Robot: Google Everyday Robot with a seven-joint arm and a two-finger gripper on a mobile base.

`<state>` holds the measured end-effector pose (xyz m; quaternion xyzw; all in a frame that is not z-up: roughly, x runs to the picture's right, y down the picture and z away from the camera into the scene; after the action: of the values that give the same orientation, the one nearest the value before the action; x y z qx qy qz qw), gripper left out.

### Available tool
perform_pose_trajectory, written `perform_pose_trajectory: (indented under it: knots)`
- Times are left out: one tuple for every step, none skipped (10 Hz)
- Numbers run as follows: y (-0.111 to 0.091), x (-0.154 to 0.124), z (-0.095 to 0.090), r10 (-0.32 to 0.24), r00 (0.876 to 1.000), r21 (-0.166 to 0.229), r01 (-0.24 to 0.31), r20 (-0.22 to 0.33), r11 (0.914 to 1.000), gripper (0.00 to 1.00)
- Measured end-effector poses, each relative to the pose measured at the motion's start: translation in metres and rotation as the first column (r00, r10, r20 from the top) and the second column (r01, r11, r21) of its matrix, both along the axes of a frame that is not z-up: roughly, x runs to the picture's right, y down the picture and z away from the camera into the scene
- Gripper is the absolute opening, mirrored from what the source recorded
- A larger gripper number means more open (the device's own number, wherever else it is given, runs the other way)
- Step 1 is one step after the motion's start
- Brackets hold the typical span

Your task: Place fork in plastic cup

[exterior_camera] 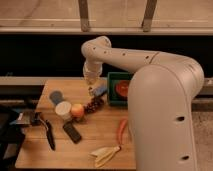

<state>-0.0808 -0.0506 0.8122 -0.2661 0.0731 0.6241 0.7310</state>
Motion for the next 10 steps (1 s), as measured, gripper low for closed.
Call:
perform_pose_trajectory:
  knots:
    - [-0.007,-0.024,-0.005,-0.034,0.997,0.030,0.032,0.069,0.9990,0.00]
    - [-0.005,-0.037,-0.010,-0.075,0.991,0.038,0.071,0.107,0.9967,0.00]
    - [-0.003,-0.049,-0.014,-0.113,0.984,0.047,0.108,0.141,0.9931,0.00]
    - [-0.002,-0.053,-0.016,-0.130,0.980,0.050,0.123,0.152,0.9911,0.00]
    - [-0.003,-0.052,-0.017,-0.128,0.980,0.052,0.122,0.152,0.9912,0.00]
    - [-0.003,-0.051,-0.016,-0.128,0.980,0.050,0.122,0.150,0.9913,0.00]
    - [-0.002,-0.051,-0.016,-0.129,0.980,0.044,0.124,0.152,0.9913,0.00]
    - [0.000,-0.049,-0.013,-0.146,0.979,0.049,0.140,0.143,0.9889,0.00]
    - [0.002,-0.052,-0.008,-0.174,0.977,0.060,0.168,0.122,0.9840,0.00]
    - [0.001,-0.062,-0.004,-0.196,0.974,0.070,0.189,0.112,0.9795,0.00]
